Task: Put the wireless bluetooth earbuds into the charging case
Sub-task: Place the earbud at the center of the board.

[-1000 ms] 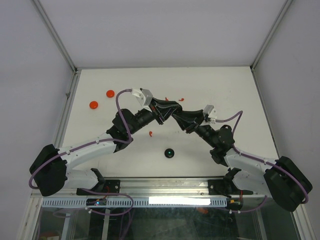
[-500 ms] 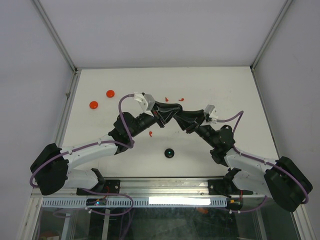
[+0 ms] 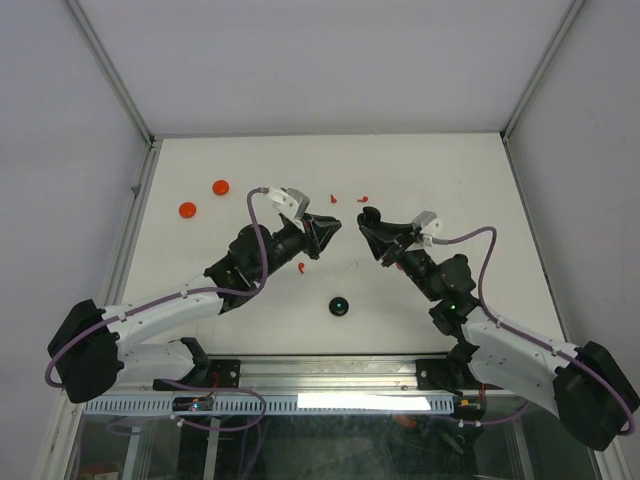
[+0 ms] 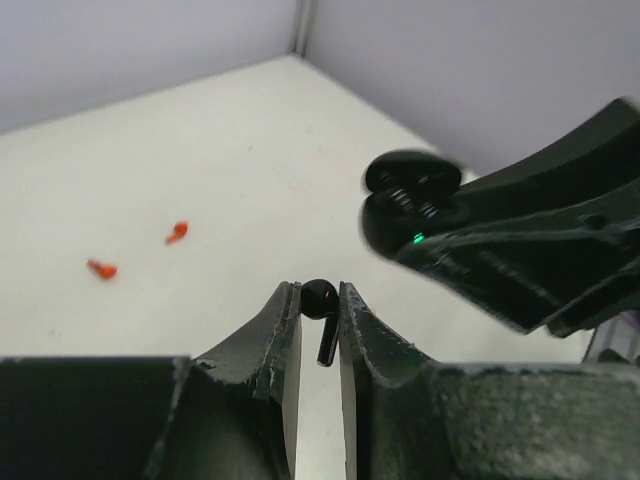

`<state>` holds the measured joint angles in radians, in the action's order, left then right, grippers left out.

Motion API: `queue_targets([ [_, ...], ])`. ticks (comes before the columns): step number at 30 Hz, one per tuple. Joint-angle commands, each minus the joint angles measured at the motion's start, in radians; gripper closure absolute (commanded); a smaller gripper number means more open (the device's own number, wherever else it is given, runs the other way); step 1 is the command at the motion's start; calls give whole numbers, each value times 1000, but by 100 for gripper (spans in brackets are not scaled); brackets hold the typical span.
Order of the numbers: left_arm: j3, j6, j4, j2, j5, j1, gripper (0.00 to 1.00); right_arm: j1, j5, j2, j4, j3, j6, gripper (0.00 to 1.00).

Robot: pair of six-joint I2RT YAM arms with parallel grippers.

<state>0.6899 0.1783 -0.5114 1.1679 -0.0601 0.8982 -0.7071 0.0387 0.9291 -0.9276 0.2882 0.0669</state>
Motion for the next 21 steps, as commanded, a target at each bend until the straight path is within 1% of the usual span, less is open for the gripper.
queue_targets([
  [1, 27, 63, 233, 11, -117, 11, 85, -5, -79, -92, 112, -30, -51, 100],
  [2, 33, 78, 275, 26, -130, 10, 85, -5, -81, -113, 122, -41, -52, 100],
  [8, 81, 128, 408, 158, -173, 8, 84, -5, -63, -194, 125, -100, -54, 100],
  [11, 137, 133, 478, 246, -185, 4, 84, -5, -58, -213, 138, -107, -55, 100],
  [15, 231, 148, 590, 399, -190, -9, 84, -6, -57, -221, 160, -103, -64, 100],
  [21, 316, 182, 685, 545, -136, -56, 83, -5, -53, -221, 159, -107, -67, 100],
])
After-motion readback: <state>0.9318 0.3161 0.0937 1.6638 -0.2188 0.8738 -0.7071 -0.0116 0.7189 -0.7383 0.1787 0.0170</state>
